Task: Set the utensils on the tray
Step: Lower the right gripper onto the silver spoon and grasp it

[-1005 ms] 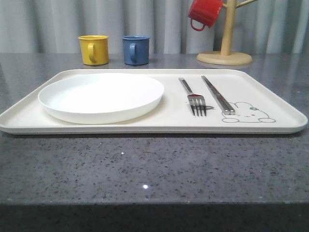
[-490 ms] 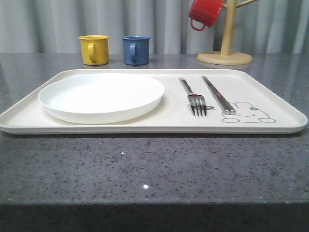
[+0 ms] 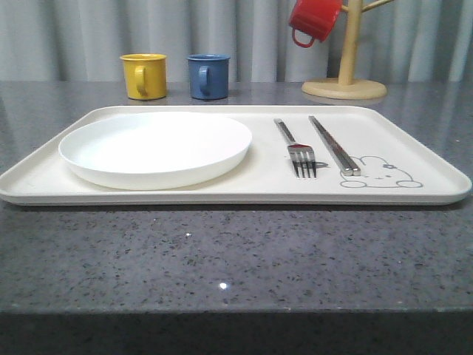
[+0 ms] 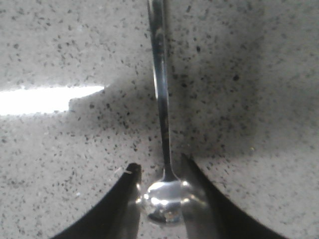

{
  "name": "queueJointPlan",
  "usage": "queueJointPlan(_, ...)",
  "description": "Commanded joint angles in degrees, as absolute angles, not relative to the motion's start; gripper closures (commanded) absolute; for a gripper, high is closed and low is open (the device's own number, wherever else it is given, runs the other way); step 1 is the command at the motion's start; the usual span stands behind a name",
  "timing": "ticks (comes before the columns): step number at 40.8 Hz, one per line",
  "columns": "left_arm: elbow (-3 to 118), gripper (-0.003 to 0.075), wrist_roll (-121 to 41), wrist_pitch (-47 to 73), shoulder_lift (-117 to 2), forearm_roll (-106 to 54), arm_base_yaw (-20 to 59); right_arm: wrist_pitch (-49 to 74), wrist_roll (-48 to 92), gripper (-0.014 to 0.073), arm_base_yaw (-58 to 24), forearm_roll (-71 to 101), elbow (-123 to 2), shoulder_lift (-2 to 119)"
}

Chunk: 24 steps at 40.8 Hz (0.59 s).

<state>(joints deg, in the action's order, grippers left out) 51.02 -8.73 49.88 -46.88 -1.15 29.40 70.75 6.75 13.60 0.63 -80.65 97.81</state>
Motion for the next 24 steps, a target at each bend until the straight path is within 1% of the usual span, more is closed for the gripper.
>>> queueJointPlan(1,52.7,0.0382,-8.1,46.2,-46.7,-1.5,29.8,72.5,7.3,0.0360,13.9,0.7,-82.0,96.2)
queueJointPlan(18,52.7,0.0382,-8.1,46.5,-46.7,-1.5,29.8,68.3,7.3,0.0361,13.9,0.6,-82.0,98.8)
queueJointPlan(21,52.7,0.0382,-8.1,46.5,-46.7,-1.5,29.8,67.7,7.3,0.0386,13.9,0.6,-82.0,98.8)
queueJointPlan(24,52.7,0.0382,-8.1,46.5,-46.7,-1.5,29.8,67.3,7.3,0.0447,13.9,0.6,-82.0,98.8)
